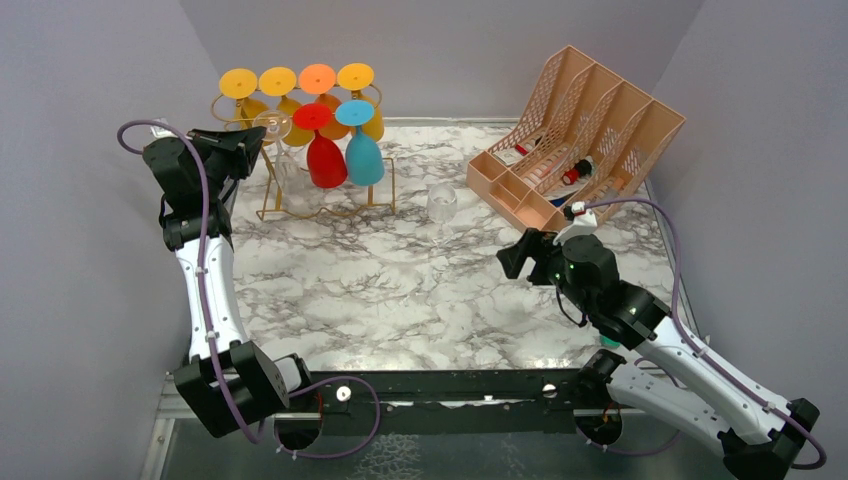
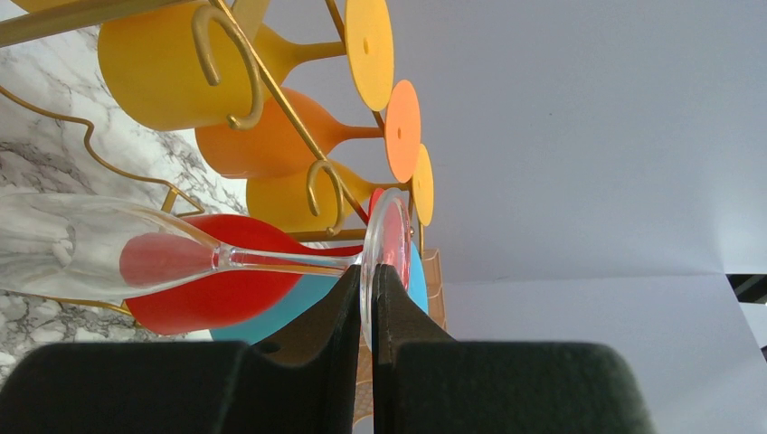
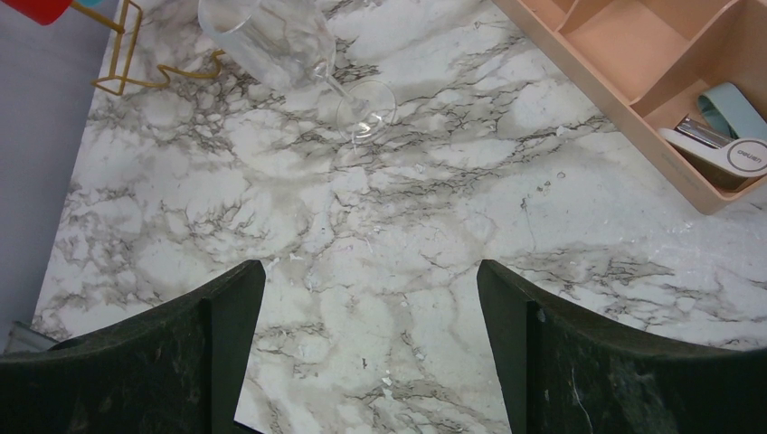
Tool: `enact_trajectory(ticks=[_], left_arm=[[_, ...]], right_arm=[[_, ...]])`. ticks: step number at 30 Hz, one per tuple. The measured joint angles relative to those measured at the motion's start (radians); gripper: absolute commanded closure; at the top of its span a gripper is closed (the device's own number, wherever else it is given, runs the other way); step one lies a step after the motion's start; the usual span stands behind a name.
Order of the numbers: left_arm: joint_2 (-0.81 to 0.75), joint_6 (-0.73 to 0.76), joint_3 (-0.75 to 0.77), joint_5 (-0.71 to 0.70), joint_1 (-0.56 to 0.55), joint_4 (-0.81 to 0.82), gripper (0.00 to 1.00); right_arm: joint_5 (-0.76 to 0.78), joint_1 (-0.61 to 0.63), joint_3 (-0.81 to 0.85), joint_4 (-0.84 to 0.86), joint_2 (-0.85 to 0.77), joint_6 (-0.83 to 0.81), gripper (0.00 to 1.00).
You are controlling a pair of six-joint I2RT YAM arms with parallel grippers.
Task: Take the wine glass off the wine glass rack
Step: Pick up the wine glass from the wine rack, then place the wine glass at the center of the board.
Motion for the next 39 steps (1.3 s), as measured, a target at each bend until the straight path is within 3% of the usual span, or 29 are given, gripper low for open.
enact_trajectory(ticks=[9,17,29,33,39], left_arm=[[-0.062,0.014,-0.009,-0.006,0.003,-0.035,1.00],[-0.209,0.138,-0.015,-0.115,-0.023,-0.209,1.00],[-0.449,0.389,-0.225,-0.286,-0.242,-0.471,1.00],[-0.521,0.475,-0.327,-0.244,-0.309,-0.497,1.00],[-0.508,0.606,-0.401,-0.010,-0.371,-0.449,1.00]], right_arm=[[-0.001,0.000,0.000,0.000,0.007,-0.003,0.10],[-0.018,0.000,0.056,0.005,0.046,-0.047,0.10],[-0.105,0.000,0.058,0.091,0.045,-0.144,0.10],[-0.126,0.000,0.058,0.116,0.041,-0.166,0.10],[-0.152,0.000,0.058,0.132,0.040,-0.171,0.10]])
